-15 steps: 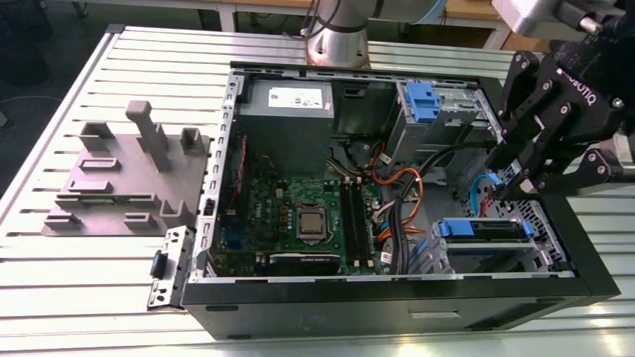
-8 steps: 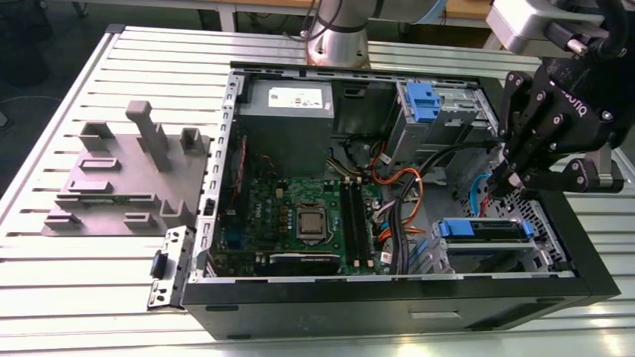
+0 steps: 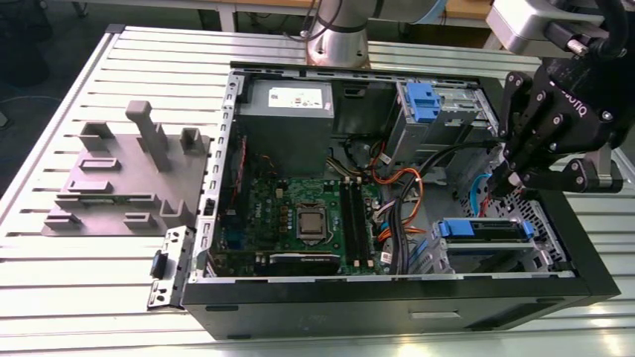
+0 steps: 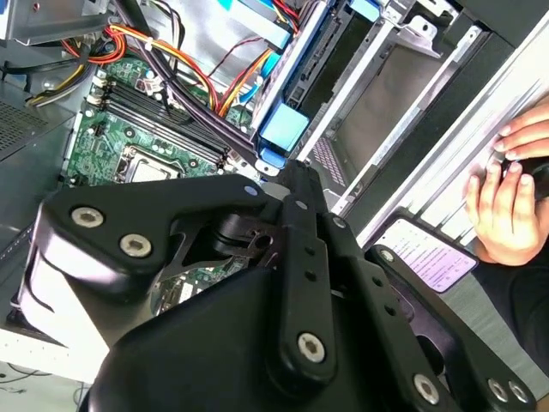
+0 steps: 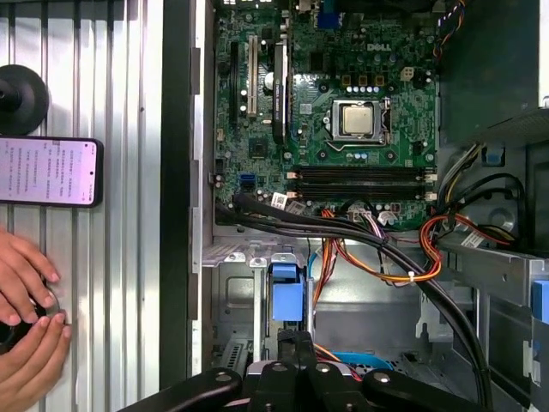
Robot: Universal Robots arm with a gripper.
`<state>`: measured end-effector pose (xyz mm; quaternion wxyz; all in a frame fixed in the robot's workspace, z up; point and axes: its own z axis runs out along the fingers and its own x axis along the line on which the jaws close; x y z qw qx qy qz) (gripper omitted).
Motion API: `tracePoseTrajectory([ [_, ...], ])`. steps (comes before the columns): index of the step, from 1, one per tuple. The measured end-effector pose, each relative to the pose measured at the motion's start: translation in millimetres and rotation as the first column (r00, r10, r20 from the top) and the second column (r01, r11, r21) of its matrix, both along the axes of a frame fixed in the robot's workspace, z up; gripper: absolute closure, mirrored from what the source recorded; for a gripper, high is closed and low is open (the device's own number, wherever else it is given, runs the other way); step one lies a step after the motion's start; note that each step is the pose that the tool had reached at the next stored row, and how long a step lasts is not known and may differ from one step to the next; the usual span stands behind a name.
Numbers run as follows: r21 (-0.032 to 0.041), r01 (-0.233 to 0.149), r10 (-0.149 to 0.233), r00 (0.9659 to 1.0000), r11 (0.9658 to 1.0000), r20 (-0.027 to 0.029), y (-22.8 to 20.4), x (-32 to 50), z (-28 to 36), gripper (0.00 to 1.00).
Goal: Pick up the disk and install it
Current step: 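Insert the disk into the insertion slot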
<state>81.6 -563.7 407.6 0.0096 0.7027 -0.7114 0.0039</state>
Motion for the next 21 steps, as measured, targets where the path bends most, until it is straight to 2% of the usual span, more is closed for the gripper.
tracePoseTrajectory([
  [4,0.0002,0.0,0.0,1.0,1.0,0.0,0.0,0.1,-1.6,0.89],
  [7,-0.0032,0.0,0.0,1.0,1.0,0.0001,0.0,2.5,-4.8,0.89],
  [16,-0.0039,0.0,0.0,1.0,1.0,0.0,-0.2,4.0,-20.9,0.89],
  [21,-0.0036,0.0,0.0,1.0,1.0,0.0,-2.8,4.0,-30.1,0.89],
])
